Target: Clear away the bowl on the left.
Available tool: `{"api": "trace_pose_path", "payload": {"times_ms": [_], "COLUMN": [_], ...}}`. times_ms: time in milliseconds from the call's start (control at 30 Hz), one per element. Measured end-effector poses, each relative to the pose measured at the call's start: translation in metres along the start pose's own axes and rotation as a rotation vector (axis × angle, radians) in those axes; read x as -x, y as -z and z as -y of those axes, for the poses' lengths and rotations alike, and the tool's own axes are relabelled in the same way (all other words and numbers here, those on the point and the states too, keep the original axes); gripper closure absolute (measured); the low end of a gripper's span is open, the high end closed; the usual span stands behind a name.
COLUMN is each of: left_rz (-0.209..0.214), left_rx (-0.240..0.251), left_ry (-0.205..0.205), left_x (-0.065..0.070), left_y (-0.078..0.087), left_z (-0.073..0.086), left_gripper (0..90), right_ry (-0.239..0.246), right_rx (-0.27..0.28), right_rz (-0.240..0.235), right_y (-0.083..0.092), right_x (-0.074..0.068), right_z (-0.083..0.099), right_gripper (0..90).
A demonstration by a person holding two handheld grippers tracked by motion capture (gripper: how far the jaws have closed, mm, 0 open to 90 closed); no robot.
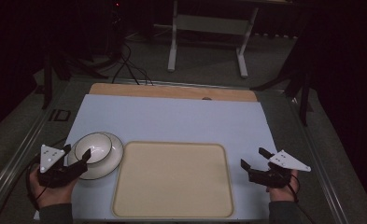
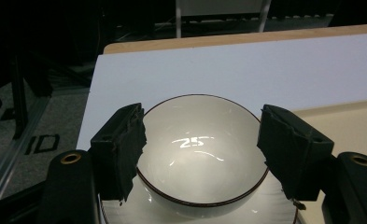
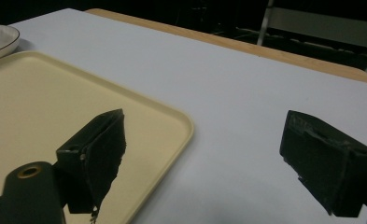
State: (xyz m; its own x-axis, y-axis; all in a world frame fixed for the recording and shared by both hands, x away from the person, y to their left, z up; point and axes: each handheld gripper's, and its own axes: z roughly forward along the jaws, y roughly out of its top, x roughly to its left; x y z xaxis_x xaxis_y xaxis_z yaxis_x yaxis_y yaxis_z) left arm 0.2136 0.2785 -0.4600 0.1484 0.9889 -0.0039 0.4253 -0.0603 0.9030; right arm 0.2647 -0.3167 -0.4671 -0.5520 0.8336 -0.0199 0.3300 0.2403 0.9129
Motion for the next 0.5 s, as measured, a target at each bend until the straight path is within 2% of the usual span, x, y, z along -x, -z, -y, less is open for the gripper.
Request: {"api": "trace_pose_path", "payload": {"times_ms": [267, 400, 500], "left_rz": [0.000, 0.000, 0.007], "left_rx": [-0.001, 0.013, 0.018], "left_ry": [0.006, 0.031, 0.029], "left_x": [-0.0014, -0.0027, -0.0022], "left_y": [-0.0028, -0.0012, 0.0008], "left_z": [-0.0012, -0.0023, -0.0052], "left_gripper": [32.3, 32.3, 33.0], "right_ry": [0.005, 0.006, 0.007], "right_rx": [-0.002, 0.002, 0.010], "right_rz": [0.004, 0.008, 0.010], "right_y": [-0.0014, -0.0009, -0.0001], "right_x": [0.0004, 0.0002, 0.0009], "right_z": [-0.0002, -0.0001, 0.0000], "right_gripper": [13.8, 13.8, 13.8]}}
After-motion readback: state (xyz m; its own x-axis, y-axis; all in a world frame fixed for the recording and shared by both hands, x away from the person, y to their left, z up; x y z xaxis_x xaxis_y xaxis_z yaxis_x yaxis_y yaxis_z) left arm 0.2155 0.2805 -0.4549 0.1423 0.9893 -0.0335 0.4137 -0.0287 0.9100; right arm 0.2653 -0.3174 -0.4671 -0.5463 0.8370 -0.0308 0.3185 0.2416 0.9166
